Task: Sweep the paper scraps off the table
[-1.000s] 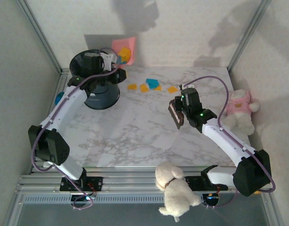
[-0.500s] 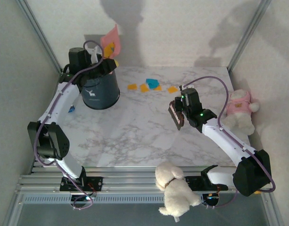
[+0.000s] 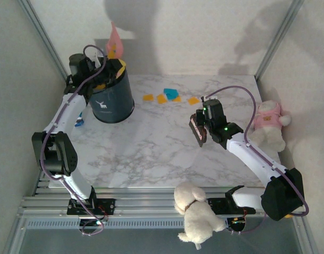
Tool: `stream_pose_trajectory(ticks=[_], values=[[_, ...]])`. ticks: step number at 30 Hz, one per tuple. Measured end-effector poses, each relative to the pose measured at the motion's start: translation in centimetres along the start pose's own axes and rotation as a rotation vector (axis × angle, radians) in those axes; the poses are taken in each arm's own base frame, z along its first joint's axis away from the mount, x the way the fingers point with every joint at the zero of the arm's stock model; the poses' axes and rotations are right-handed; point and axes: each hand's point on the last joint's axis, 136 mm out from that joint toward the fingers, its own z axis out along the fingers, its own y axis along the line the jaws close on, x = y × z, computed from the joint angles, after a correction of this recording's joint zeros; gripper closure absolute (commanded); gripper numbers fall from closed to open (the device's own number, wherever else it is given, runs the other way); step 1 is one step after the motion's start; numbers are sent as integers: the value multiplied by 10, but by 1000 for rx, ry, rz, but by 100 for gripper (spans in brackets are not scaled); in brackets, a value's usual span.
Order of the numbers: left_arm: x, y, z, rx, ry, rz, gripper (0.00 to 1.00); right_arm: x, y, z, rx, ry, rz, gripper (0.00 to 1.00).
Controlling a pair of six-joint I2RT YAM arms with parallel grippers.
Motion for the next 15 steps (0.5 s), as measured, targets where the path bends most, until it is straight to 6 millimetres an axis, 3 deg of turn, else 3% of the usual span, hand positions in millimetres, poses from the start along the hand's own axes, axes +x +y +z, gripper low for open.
stream_pose_trajectory(ticks=[5, 15], values=[[2, 10, 1, 49, -19, -122, 100, 0, 0, 0, 0, 0, 4, 100], [2, 7, -2, 151, -46, -247, 100, 1, 0, 0, 0, 3, 15, 100]])
